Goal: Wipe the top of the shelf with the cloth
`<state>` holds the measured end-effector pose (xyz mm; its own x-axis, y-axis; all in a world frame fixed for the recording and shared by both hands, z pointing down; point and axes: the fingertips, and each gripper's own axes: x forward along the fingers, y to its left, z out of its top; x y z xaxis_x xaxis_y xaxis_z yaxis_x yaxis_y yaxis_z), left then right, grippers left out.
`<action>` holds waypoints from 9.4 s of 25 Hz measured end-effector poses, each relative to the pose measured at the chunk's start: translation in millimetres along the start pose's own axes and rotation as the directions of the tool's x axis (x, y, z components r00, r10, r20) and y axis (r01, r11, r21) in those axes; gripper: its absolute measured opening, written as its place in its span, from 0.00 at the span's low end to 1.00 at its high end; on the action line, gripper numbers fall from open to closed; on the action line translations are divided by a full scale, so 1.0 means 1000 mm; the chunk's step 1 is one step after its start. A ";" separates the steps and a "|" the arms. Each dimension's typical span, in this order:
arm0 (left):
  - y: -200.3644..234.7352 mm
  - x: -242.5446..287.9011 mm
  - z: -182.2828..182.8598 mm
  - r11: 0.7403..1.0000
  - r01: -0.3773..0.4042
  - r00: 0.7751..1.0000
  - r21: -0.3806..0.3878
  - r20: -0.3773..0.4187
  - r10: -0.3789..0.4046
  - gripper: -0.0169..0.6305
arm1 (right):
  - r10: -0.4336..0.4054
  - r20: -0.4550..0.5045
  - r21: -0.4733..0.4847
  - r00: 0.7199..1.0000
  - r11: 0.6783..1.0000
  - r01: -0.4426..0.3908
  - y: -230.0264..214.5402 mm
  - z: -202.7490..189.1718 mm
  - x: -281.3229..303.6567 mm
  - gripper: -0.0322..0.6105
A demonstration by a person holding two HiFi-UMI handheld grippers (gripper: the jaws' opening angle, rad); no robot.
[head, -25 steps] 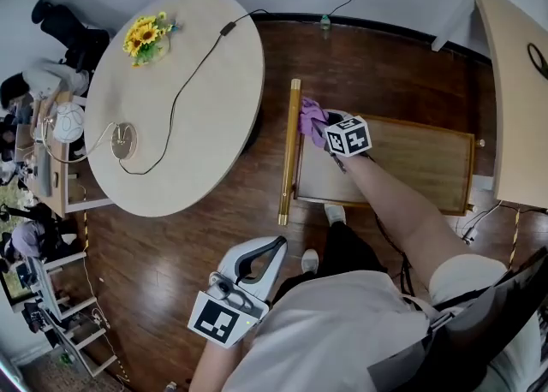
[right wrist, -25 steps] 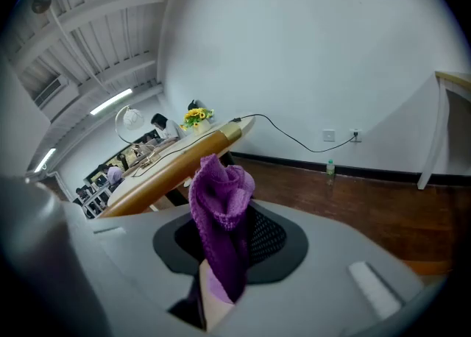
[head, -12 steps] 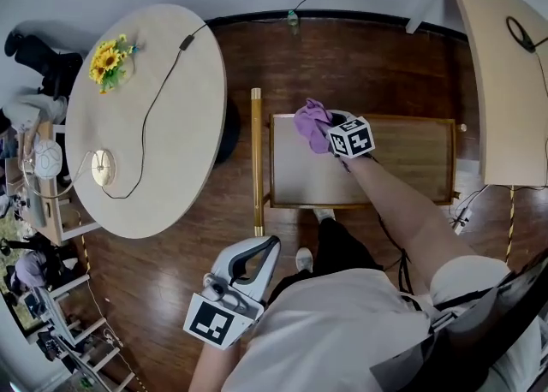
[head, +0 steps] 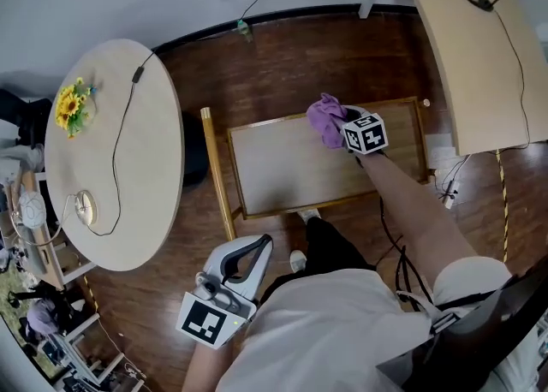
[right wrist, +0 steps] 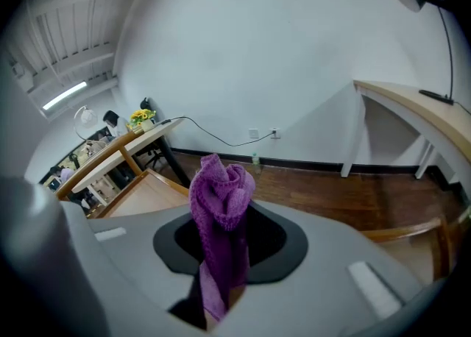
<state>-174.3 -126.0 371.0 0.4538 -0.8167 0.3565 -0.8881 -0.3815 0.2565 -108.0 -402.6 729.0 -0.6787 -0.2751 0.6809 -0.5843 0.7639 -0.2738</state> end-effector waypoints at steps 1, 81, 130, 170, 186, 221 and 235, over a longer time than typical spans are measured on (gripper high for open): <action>-0.003 0.004 0.001 1.000 0.015 1.000 0.005 -0.002 -0.015 0.06 | -0.023 0.000 0.002 1.000 1.000 0.023 -0.015 -0.003 -0.009 0.19; -0.054 0.004 -0.025 0.986 0.161 0.985 0.048 -0.063 -0.158 0.06 | -0.413 -0.131 -0.029 0.901 0.910 0.413 -0.160 -0.116 -0.174 0.19; -0.066 -0.097 -0.075 1.000 0.009 1.000 -0.023 -0.007 -0.009 0.06 | 0.177 -0.087 -0.029 0.980 0.983 -0.180 0.222 -0.119 -0.030 0.19; -0.069 0.031 -0.025 0.959 0.275 0.961 0.074 -0.051 -0.272 0.06 | -0.431 -0.230 -0.176 0.873 0.900 0.398 -0.133 -0.207 -0.289 0.19; -0.138 -0.079 -0.054 0.947 0.266 0.959 0.183 0.048 -0.279 0.06 | -0.431 0.089 -0.020 0.898 0.901 0.434 0.001 -0.194 -0.406 0.19; -0.541 -0.225 -0.194 0.741 0.586 0.797 0.327 -0.071 -0.599 0.06 | -0.488 0.510 0.230 0.708 0.871 0.435 0.341 -0.441 -0.825 0.19; -0.636 -0.254 -0.244 0.666 0.675 0.728 0.318 -0.138 -0.672 0.06 | -0.509 0.533 0.259 0.676 0.859 0.442 0.395 -0.517 -0.895 0.19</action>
<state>293.4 429.9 336.2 0.9371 -0.2783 0.2108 -0.3083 -0.9429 0.1257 499.3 447.3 362.7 -0.3988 -0.8859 0.2371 -0.9170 0.3834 -0.1098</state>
